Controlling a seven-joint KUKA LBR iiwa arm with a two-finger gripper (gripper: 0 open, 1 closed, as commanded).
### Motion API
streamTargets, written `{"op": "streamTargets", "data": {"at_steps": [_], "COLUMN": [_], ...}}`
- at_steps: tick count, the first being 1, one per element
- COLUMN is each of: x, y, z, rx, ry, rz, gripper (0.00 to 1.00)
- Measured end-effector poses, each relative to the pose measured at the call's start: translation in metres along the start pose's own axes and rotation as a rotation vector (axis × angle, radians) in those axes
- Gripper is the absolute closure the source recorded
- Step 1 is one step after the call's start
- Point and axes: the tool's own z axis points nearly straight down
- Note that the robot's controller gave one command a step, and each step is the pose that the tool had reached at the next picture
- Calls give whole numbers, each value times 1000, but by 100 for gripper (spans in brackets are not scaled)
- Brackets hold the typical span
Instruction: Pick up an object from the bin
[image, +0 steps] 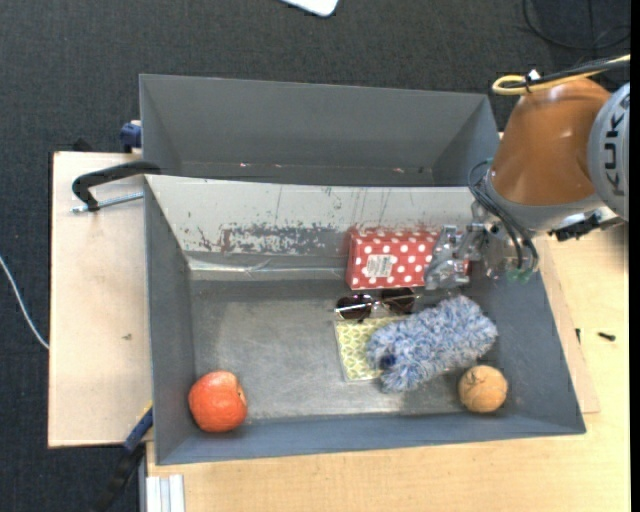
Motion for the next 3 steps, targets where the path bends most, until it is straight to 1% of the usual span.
{"op": "streamTargets", "data": {"at_steps": [1,2,3], "x": [-7,-8,5], "y": [-2,-2,-10], "z": [32,30,96], "rx": [0,0,-2], "ry": [8,5,6], "rz": [-7,-7,285], "gripper": [0,0,100]}}
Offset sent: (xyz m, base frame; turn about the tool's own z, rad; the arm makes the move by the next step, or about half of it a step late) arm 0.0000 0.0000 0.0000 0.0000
